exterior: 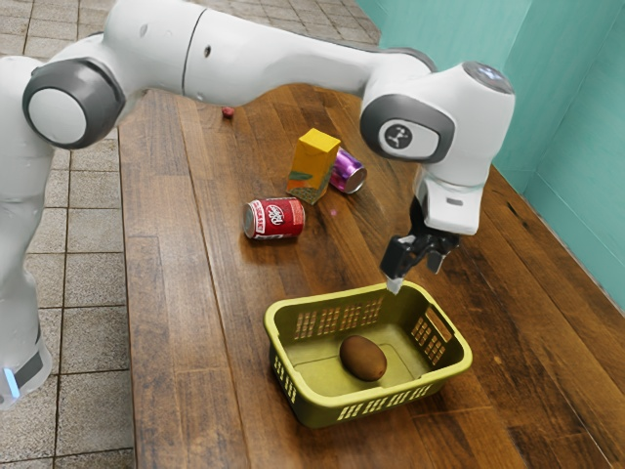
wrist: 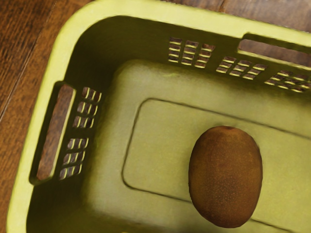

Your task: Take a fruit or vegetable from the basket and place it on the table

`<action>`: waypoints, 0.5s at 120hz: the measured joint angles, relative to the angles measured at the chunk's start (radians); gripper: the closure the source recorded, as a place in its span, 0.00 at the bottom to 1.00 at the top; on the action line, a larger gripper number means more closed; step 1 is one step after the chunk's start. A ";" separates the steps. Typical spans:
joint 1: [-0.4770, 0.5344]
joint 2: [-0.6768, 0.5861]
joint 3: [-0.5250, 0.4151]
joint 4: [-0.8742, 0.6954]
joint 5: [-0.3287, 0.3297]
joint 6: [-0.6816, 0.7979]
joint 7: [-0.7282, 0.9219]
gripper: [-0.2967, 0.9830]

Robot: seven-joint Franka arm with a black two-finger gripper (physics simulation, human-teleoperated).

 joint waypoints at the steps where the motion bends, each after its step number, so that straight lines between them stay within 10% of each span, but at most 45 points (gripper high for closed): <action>1: -0.002 0.000 -0.003 -0.002 0.000 0.002 0.005 0.23; 60: -0.006 0.086 -0.019 -0.144 -0.059 0.056 0.259 0.23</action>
